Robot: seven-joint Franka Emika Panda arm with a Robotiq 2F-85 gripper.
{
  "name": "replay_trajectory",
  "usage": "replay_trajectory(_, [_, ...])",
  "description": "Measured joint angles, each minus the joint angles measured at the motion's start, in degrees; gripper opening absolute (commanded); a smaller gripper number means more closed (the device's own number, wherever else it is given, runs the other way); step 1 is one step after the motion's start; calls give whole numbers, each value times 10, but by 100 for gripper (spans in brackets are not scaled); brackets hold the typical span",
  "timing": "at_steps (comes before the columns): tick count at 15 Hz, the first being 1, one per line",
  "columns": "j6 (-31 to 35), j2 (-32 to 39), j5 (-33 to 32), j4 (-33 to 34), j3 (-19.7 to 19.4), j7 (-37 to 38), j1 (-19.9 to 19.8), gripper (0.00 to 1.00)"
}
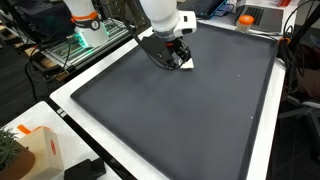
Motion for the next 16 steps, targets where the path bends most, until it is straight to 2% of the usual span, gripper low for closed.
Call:
replay_trajectory(10, [156,31,-81,-4,2,61,9,100])
replay_trajectory(13, [158,24,-81,-5,17,65,-6,100])
replay_trajectory(16, [123,-18,-82,-25,19,72,-30,100])
